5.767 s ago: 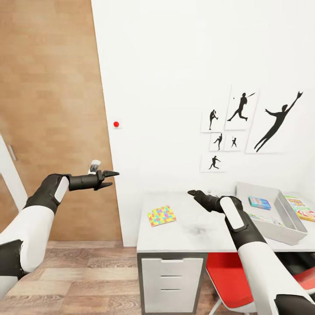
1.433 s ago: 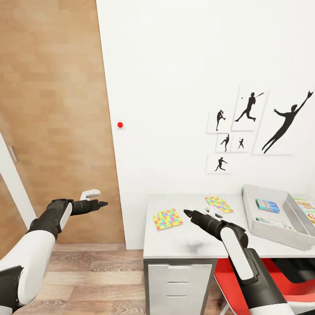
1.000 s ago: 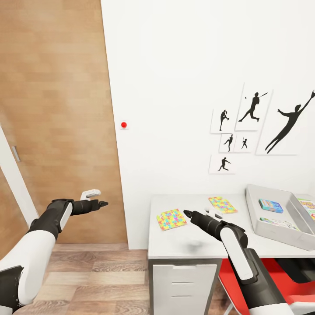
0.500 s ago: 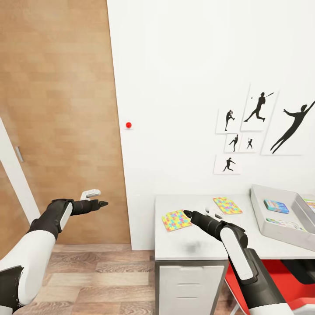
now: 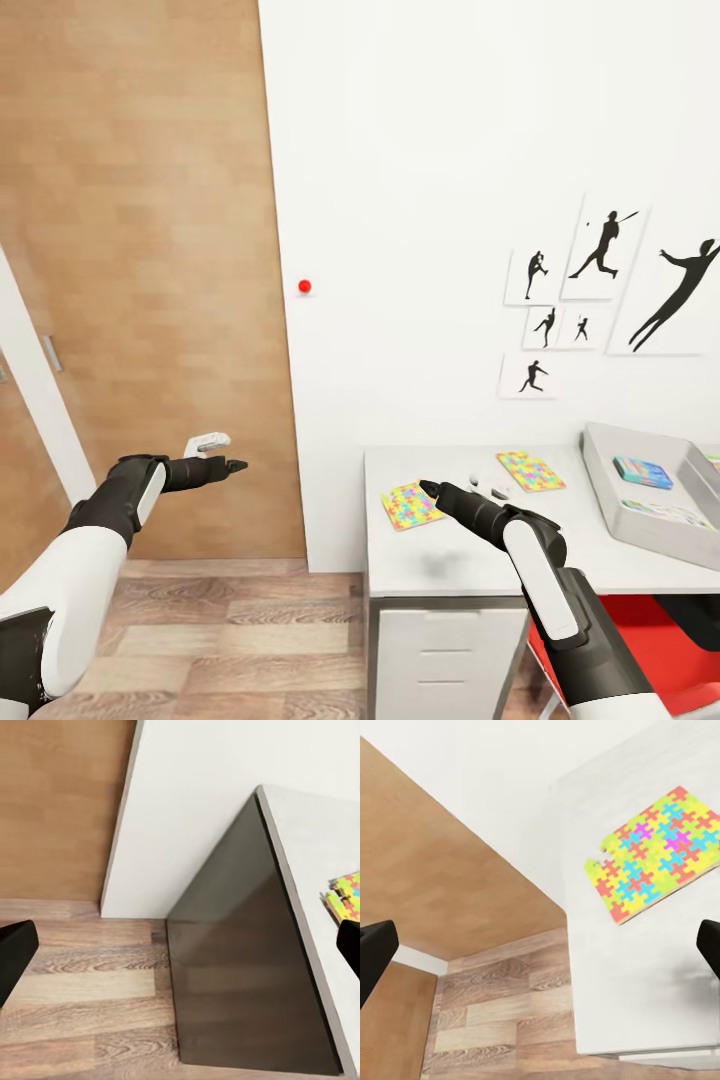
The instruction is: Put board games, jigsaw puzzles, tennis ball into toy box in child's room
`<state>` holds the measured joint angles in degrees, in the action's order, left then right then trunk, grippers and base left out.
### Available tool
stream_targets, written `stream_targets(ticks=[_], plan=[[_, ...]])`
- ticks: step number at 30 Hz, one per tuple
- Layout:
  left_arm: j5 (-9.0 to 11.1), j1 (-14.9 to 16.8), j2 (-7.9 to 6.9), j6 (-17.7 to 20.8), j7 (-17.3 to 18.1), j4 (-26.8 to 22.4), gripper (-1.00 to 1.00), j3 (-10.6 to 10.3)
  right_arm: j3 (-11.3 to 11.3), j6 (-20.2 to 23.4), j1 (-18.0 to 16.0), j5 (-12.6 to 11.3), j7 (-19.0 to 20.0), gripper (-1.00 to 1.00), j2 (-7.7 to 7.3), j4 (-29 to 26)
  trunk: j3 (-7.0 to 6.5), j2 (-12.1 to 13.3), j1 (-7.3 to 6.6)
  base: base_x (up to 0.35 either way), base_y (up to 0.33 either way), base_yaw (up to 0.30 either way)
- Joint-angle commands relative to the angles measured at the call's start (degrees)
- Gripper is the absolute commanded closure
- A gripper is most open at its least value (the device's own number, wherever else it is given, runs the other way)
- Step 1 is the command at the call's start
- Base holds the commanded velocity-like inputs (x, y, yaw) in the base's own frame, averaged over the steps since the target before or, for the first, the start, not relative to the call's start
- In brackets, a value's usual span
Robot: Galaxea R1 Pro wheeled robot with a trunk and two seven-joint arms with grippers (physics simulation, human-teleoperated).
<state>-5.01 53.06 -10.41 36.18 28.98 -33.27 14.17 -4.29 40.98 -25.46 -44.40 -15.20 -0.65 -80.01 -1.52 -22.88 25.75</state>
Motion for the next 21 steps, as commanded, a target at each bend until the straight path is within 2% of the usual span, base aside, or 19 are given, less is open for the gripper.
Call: stream_targets(ticks=[1,21], plan=[[-0.53,0.02,0.04,0.22,0.48,-0.04,-1.0,0.33,-0.11,0.06,-0.03,-0.61,-0.6,-1.0,-0.05,-0.06,0.03,-0.04,0.03,0.085,0.14,0.0],[-0.53,0.02,0.04,0.28,0.41,-0.04,-1.0,0.33,-0.11,0.07,-0.03,-0.81,-0.61,-1.0,0.01,-0.06,0.03,-0.04,0.03,0.042,0.042,0.0]])
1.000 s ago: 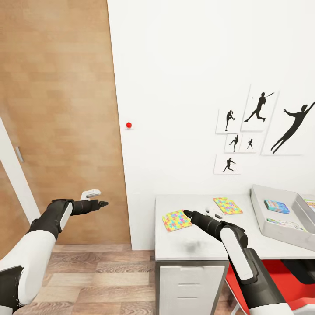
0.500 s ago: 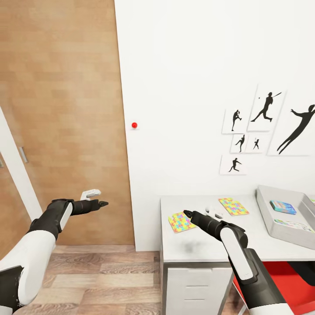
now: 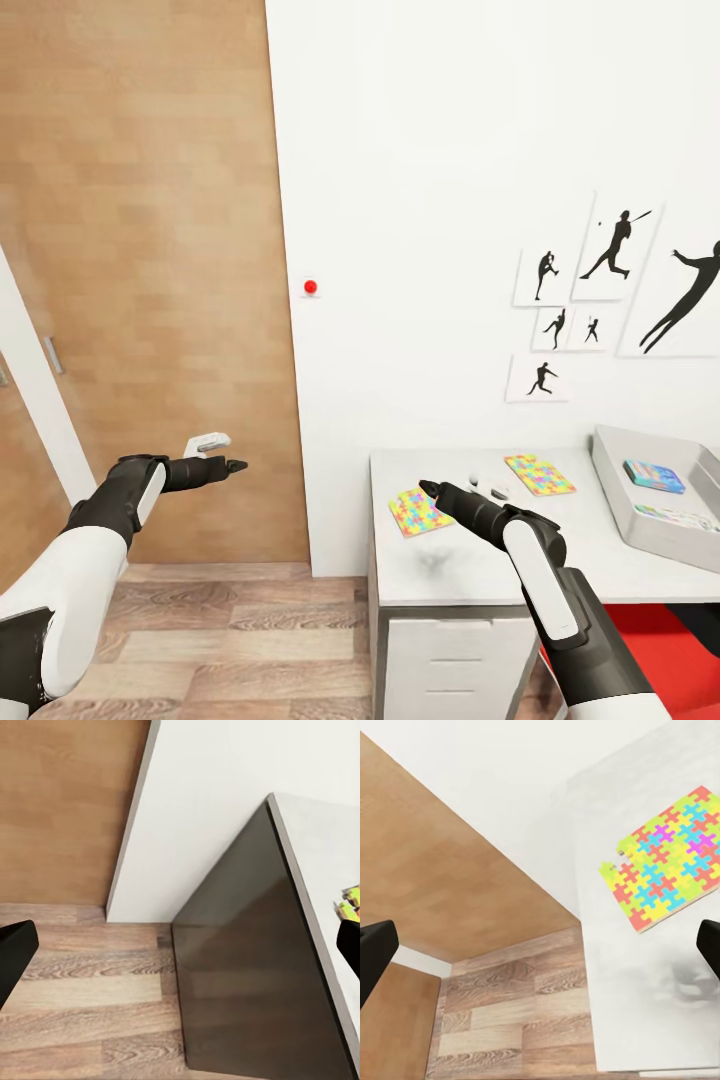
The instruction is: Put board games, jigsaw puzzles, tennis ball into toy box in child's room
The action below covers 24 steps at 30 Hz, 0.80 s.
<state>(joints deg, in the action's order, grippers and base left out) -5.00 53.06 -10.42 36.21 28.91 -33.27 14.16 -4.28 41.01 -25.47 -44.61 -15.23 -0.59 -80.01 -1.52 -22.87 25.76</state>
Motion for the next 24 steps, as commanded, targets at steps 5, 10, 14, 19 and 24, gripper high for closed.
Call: stream_targets(ticks=[5,10,14,19,24], plan=[[-0.53,0.03,0.05,0.27,0.52,-0.04,-1.0,0.34,-0.11,0.06,-0.02,-0.61,-0.59,-1.0,-0.08,-0.06,0.03,-0.05,0.03,0.009,0.005,0.0],[-0.53,0.03,0.05,0.27,0.49,-0.04,-1.0,0.34,-0.11,0.04,-0.02,-0.72,-0.59,-1.0,-0.05,-0.06,0.03,-0.05,0.03,0.002,0.001,0.0],[-0.53,0.03,0.05,0.27,0.46,-0.04,-1.0,0.34,-0.11,0.04,-0.02,-0.73,-0.59,-1.0,-0.04,-0.06,0.03,-0.05,0.03,0.0,0.0,0.0],[-0.53,0.03,0.05,0.27,0.45,-0.04,-1.0,0.34,-0.14,0.04,-0.02,-0.74,-0.59,-1.0,-0.03,-0.06,0.03,-0.05,0.03,0.0,0.0,0.0],[-0.53,0.03,0.05,0.27,0.49,-0.04,-1.0,0.34,-0.16,0.04,-0.02,-0.67,-0.57,-1.0,-0.03,-0.06,0.03,-0.05,0.03,0.0,0.061,0.0]])
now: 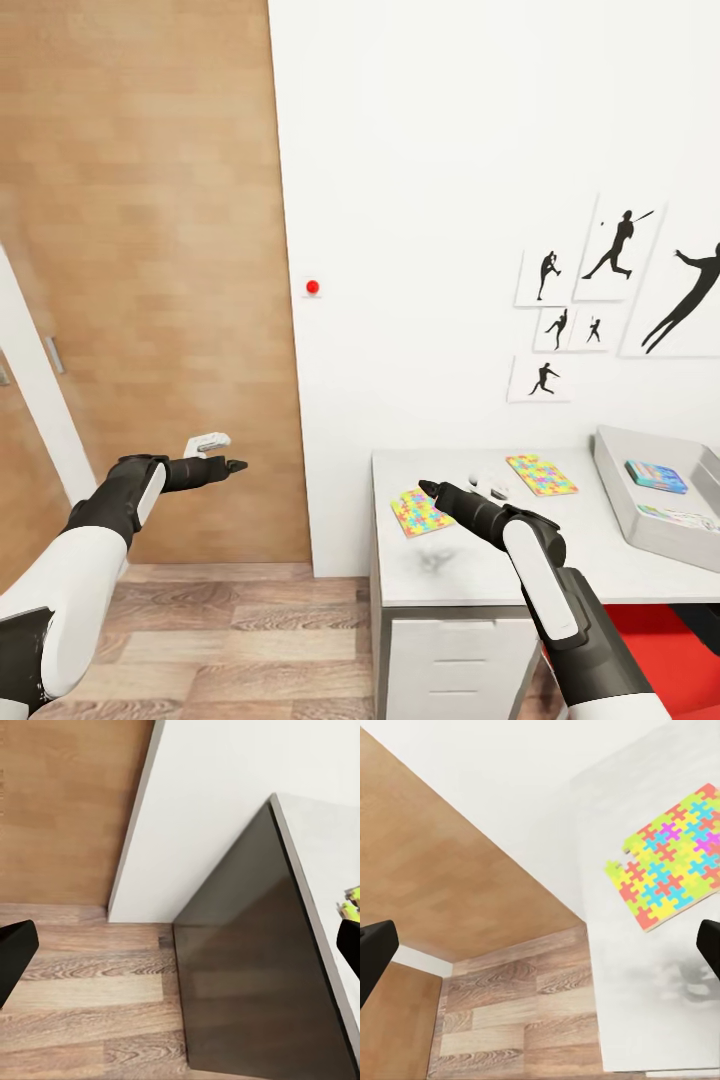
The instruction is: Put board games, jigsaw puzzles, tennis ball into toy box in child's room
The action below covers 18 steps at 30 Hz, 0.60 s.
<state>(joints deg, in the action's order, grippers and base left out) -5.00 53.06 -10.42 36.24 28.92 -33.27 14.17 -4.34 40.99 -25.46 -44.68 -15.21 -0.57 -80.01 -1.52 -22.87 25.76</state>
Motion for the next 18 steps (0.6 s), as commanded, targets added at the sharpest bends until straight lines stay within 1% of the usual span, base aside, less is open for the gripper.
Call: stream_targets(ticks=[1,6,14,18], plan=[[-0.53,0.02,0.04,0.24,0.49,-0.04,-1.0,0.34,-0.1,0.05,-0.03,-0.62,-0.58,-1.0,-0.05,-0.06,0.03,-0.05,0.03,0.0,0.129,0.0],[-0.53,0.02,0.04,0.24,0.52,-0.04,-1.0,0.34,-0.12,0.07,-0.03,-0.68,-0.58,-1.0,-0.05,-0.06,0.03,-0.05,0.03,0.0,0.063,0.0],[-0.58,0.02,0.04,0.24,0.47,-0.04,-1.0,0.34,-0.07,0.06,-0.03,-0.78,-0.55,-1.0,-0.05,-0.02,0.03,-0.05,0.03,0.0,0.009,0.0],[-0.62,-0.05,0.11,0.19,0.49,-0.04,-1.0,0.34,-0.06,0.05,-0.03,-0.84,-0.52,-1.0,-0.05,0.09,0.03,-0.05,0.03,0.069,0.177,0.0]])
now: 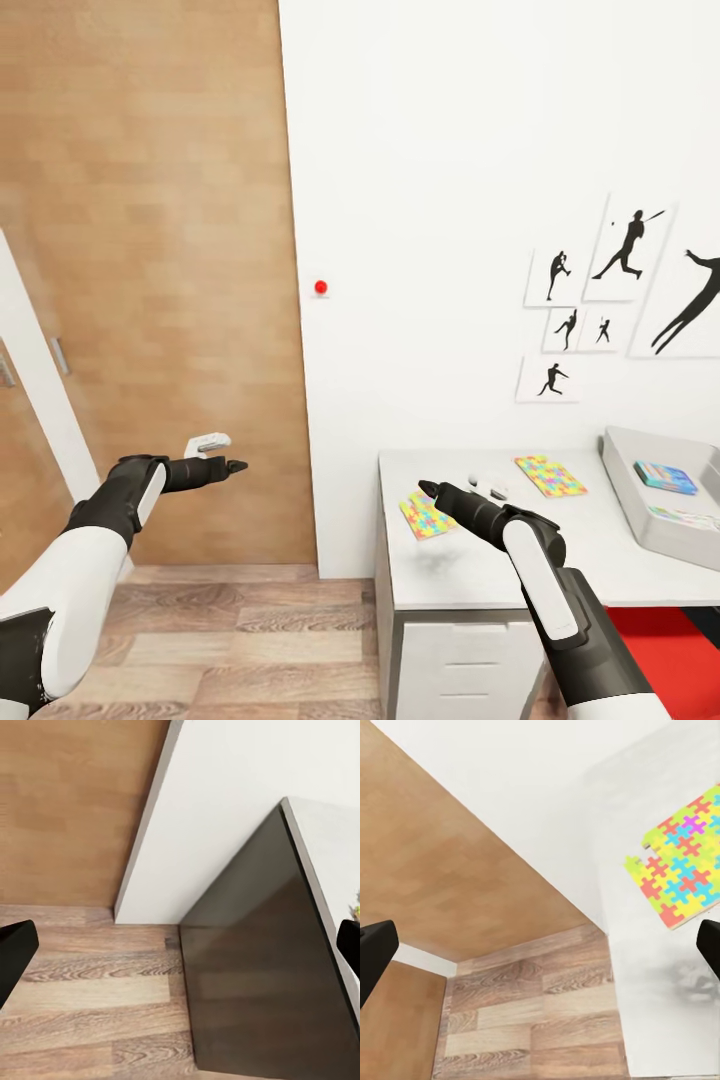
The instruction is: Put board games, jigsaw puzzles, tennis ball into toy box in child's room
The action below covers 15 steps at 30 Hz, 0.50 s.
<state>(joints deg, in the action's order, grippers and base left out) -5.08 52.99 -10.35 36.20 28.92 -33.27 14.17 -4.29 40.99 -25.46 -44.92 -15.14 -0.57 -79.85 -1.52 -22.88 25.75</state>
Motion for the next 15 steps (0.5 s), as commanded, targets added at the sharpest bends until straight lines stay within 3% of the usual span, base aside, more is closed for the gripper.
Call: stream_targets(ticks=[1,15], plan=[[-0.54,0.02,0.05,0.21,0.47,-0.04,-1.0,0.33,-0.14,0.06,-0.03,-0.6,-0.59,-1.0,-0.03,-0.05,0.03,-0.04,0.03,0.099,0.157,0.0],[-0.55,0.01,-0.02,0.18,0.52,-0.04,-1.0,0.33,-0.19,0.06,-0.03,-0.27,-0.59,-1.0,0.03,-0.04,0.03,-0.04,0.03,0.086,0.08,0.0]])
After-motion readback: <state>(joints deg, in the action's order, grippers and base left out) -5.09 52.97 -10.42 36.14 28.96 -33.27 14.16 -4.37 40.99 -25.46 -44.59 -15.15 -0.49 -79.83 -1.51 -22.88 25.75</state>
